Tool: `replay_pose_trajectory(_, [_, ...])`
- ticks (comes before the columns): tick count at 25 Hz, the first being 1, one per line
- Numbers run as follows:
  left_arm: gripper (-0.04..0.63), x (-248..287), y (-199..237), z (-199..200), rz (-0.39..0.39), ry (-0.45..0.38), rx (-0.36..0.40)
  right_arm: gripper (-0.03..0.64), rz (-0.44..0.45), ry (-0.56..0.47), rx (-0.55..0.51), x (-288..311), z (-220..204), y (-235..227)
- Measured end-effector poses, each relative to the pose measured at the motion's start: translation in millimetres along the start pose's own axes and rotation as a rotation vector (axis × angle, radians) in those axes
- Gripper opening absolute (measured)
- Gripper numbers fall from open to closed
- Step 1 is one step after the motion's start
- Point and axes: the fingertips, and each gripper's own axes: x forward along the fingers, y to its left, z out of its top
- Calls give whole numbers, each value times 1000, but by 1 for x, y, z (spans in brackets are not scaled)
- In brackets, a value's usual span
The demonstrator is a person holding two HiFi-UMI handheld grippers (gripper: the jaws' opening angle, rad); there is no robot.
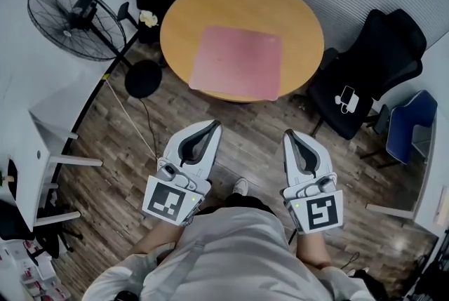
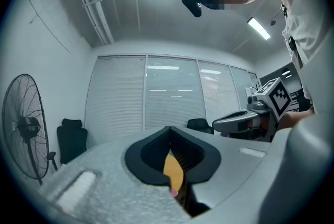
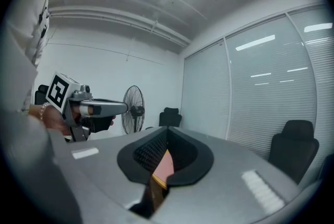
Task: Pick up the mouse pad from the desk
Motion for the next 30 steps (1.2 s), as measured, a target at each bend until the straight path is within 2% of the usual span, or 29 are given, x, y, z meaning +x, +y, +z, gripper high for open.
replay_pose_trajectory(6, [6,26,6,-7,19,-1,11,3,5,-3,-32,15,-8,-27])
replay_pose_trajectory(15, [6,46,28,-13,47,-3,20,4,4,23,-34,40,-18,-40])
replay_pose_trajectory(18, [6,55,39,-17,46,-2,17,4,7,-16,-38,55,-11,-43])
replay_pose_trajectory(30, [6,94,88,-26,19,-4,4,3,-15,10,-34,112,-14,-58])
